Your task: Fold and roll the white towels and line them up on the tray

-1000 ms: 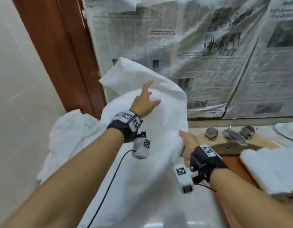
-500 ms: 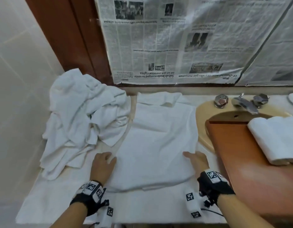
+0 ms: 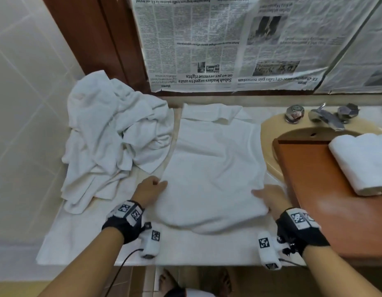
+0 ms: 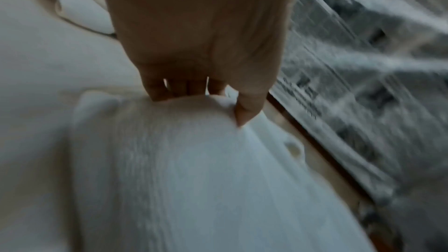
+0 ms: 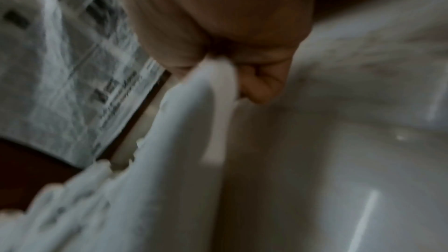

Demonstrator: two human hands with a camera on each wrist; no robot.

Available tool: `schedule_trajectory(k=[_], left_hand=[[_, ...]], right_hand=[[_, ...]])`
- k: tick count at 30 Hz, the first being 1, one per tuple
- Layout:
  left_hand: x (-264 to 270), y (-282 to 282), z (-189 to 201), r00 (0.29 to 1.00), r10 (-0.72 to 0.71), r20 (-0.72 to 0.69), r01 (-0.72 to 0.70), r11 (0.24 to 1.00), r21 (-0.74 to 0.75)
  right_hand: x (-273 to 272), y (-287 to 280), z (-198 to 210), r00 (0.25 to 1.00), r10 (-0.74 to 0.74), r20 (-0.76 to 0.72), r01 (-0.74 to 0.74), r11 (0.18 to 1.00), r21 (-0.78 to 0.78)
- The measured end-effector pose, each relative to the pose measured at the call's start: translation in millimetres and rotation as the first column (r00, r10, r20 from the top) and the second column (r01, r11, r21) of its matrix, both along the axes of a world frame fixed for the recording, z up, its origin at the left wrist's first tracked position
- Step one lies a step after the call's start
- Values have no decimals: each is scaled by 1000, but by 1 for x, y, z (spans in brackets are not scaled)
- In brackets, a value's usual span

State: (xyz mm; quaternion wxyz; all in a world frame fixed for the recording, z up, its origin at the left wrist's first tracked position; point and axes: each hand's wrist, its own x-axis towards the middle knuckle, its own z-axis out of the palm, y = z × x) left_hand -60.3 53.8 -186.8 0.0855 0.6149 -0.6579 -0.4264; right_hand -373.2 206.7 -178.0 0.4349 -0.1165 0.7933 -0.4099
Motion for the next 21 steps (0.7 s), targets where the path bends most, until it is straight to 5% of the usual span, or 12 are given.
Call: schedule_trajectory(k=[2, 4, 11, 16, 21], left_hand=[[-4, -7, 7, 953, 164, -257, -150, 986, 72], [-6, -5, 8, 910, 242, -336, -203, 968, 148], [16, 15, -11, 997, -76, -2, 74, 960, 270], [33, 23, -3, 982, 96, -164, -11, 891, 455], [23, 20, 5, 996, -77, 44, 50, 896, 441]], right_hand=[[-8, -5, 14, 994, -109, 11, 109, 983, -145], [-10, -3, 26, 991, -136, -13, 132, 975, -179], [-5, 19, -13, 997, 40, -70, -36, 997, 62], [-3, 23, 1, 996, -92, 0, 92, 993, -78], [-6, 17, 5, 994, 7, -107, 4, 995, 102]])
